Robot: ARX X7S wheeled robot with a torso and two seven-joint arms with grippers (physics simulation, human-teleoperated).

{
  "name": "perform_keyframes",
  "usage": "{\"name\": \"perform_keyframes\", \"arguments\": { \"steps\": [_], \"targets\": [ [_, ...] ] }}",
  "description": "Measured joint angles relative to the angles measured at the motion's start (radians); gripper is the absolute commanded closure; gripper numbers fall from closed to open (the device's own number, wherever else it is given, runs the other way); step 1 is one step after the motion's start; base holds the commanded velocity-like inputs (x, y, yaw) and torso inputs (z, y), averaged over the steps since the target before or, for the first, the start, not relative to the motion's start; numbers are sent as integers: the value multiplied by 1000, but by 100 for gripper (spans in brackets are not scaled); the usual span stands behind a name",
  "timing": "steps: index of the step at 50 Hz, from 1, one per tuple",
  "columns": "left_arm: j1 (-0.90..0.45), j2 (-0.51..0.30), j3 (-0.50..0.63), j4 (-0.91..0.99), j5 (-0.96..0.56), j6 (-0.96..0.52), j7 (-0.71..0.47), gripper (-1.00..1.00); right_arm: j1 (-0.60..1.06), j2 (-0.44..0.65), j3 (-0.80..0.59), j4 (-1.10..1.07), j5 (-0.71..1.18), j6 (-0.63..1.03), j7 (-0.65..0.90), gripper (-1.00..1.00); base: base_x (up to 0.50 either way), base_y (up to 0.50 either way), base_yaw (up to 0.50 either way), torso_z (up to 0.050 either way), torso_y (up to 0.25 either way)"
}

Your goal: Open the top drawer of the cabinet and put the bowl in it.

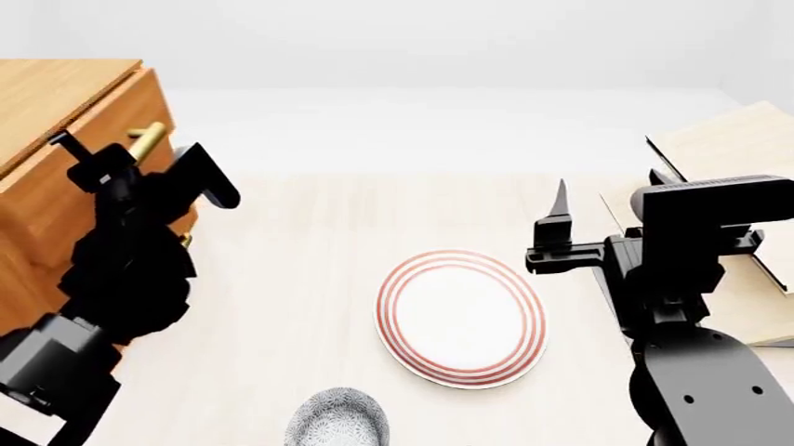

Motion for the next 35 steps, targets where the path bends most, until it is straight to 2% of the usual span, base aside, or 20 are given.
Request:
{"name": "perform_keyframes", "arguments": {
  "steps": [35],
  "targets": [
    [59, -16, 55, 256, 23, -58, 41, 100, -3, 4, -1, 11, 11, -13, 9, -100, 1, 0, -3, 0, 0]
  ]
}}
